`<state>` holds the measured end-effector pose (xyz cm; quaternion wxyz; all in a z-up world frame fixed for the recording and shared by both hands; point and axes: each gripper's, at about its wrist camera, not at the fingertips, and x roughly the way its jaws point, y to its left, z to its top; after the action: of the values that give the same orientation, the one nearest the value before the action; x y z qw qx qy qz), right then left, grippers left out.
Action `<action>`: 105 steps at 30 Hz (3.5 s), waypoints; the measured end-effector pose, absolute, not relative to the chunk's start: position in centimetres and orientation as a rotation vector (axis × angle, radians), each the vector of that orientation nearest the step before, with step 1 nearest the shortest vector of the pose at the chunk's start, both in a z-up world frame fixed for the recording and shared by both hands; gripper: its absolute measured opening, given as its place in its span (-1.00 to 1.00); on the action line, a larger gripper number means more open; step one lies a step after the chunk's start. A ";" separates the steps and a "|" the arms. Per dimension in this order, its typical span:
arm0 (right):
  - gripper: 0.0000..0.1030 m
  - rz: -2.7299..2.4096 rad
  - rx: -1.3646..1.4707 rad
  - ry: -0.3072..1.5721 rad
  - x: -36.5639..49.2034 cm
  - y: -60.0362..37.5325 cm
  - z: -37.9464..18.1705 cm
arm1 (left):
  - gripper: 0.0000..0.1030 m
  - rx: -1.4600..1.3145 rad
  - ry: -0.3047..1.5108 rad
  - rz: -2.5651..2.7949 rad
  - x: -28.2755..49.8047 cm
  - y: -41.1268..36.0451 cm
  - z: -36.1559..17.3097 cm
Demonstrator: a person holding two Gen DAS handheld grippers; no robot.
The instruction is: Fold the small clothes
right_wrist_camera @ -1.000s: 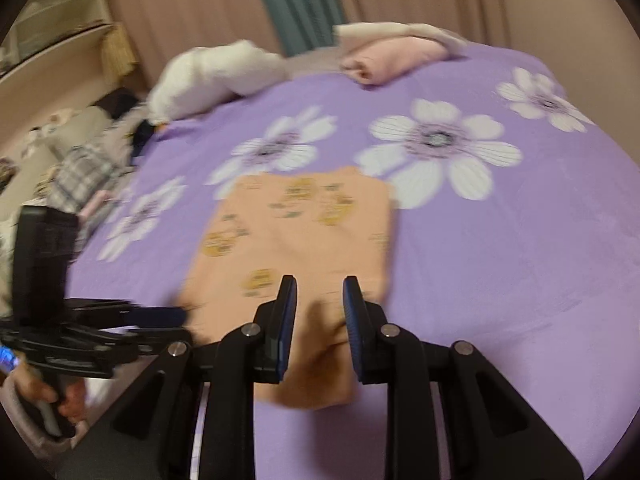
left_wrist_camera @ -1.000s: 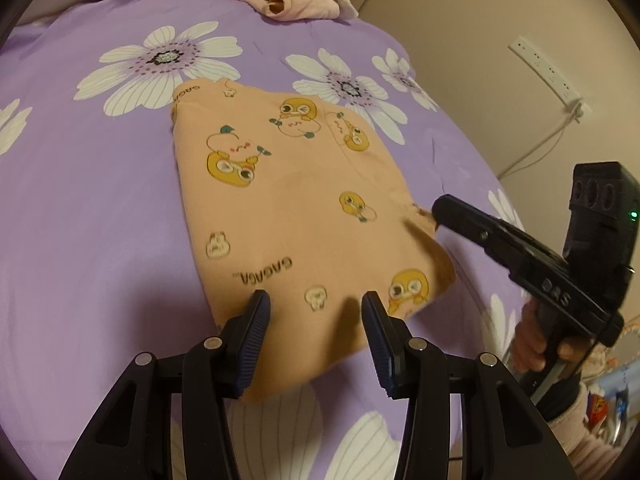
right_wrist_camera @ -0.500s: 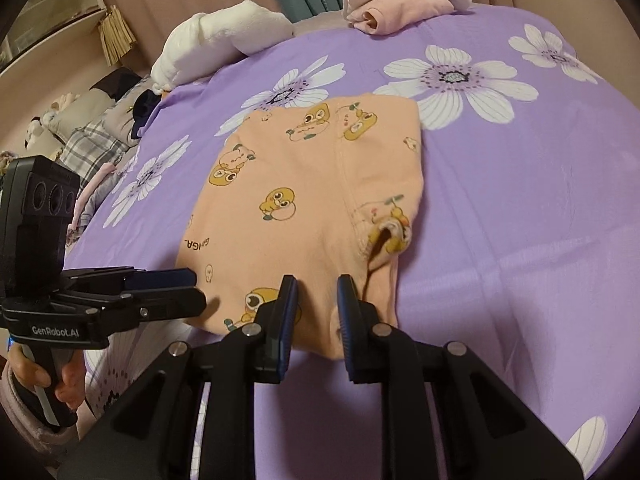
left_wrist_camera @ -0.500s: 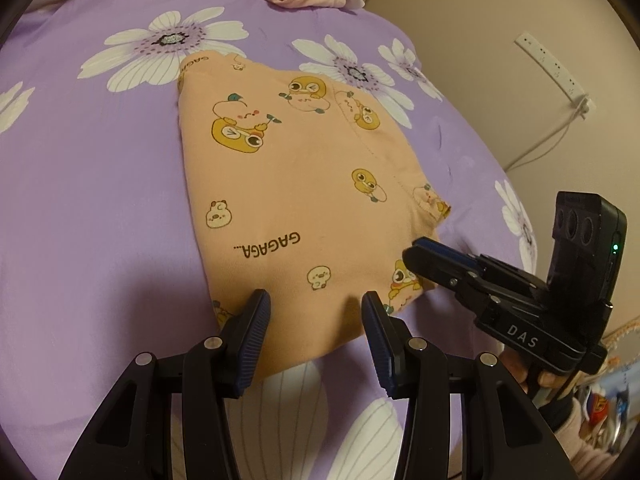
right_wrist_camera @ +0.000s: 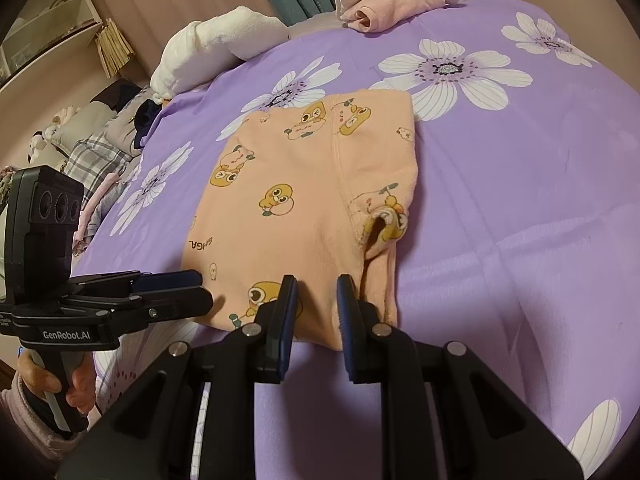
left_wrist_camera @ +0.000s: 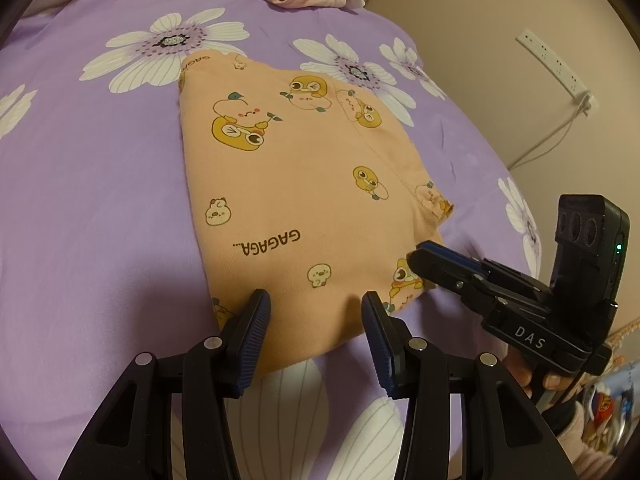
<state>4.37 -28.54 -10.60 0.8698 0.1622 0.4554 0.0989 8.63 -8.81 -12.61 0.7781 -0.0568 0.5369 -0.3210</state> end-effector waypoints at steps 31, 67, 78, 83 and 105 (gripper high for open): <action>-0.63 0.208 0.345 0.956 4.2 -28.7 -10.6 | -0.10 -0.110 1.163 -0.689 8.2 -8.9 -12.7; -0.40 0.169 0.354 0.976 1.1 -29.4 -9.6 | 0.30 -0.151 1.186 -0.641 6.3 -6.2 -11.6; 0.09 0.165 0.495 0.965 1.0 -31.6 -9.7 | 0.33 -0.254 1.208 -0.598 7.0 -4.0 -12.2; 0.20 0.182 0.592 0.969 1.1 -32.3 -10.3 | 0.33 -0.271 1.211 -0.597 7.4 -4.0 -12.3; 0.27 0.196 0.677 0.961 3.3 -33.4 -11.0 | 0.33 -0.295 1.207 -0.607 11.0 -5.5 -12.9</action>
<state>3.34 -33.39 -10.98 0.8276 0.3188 0.4526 0.0924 11.00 -5.54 -12.91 0.7704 -0.1359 0.5564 -0.2799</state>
